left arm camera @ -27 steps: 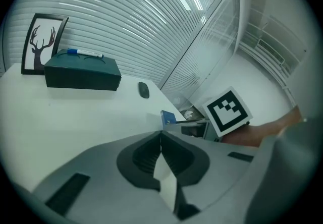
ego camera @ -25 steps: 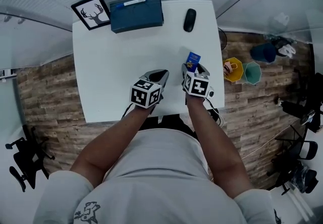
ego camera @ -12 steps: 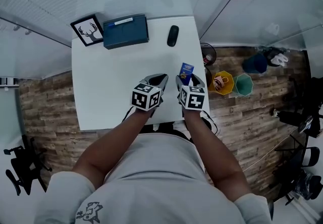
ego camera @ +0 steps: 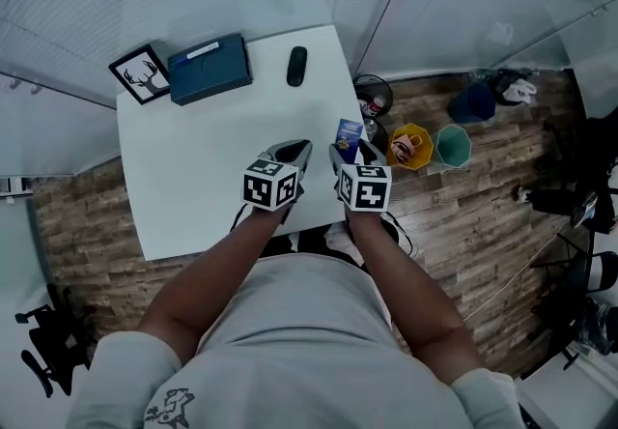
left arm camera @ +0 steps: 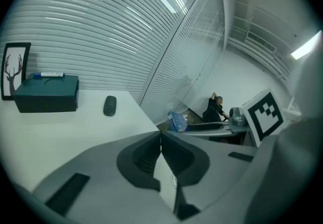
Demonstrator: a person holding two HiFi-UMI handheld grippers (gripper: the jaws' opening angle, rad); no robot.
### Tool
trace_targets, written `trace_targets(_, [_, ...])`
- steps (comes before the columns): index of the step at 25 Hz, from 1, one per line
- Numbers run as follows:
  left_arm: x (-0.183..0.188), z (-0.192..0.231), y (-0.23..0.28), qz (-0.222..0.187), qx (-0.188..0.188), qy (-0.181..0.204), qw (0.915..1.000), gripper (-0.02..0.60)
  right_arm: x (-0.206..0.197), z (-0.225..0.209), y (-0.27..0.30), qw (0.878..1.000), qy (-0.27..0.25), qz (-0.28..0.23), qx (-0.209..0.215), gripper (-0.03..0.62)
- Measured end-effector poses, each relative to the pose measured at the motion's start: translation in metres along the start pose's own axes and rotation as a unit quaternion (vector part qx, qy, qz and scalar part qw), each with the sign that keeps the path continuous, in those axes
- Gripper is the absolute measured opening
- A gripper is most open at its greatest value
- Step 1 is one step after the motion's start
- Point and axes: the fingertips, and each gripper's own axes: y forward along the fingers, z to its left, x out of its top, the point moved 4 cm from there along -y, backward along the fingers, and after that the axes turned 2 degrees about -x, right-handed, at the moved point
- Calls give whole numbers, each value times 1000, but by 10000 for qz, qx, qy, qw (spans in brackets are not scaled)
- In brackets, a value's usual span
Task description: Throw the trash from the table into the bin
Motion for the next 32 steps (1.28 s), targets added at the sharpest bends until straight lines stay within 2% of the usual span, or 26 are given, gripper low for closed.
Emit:
trace_targets(8, [-10, -19, 3, 373, -718, 361, 9961, 6, -20, -11, -31, 9960, 571, -140, -668, 293])
trace_targets(16, [-27, -42, -8, 694, -1424, 785, 9842, 6, -65, 4, -69, 9826, 1346, -296, -1243, 291])
trace_targets(24, [-56, -87, -3, 1076, -2053, 1192, 9654, 6, -107, 1, -112, 9616, 2017, -580, -1771, 291])
trace_targets(32, [-85, -166, 5, 1387, -2659, 1624, 9400, 6, -148, -22, -172, 9394, 2558, -823, -2131, 290])
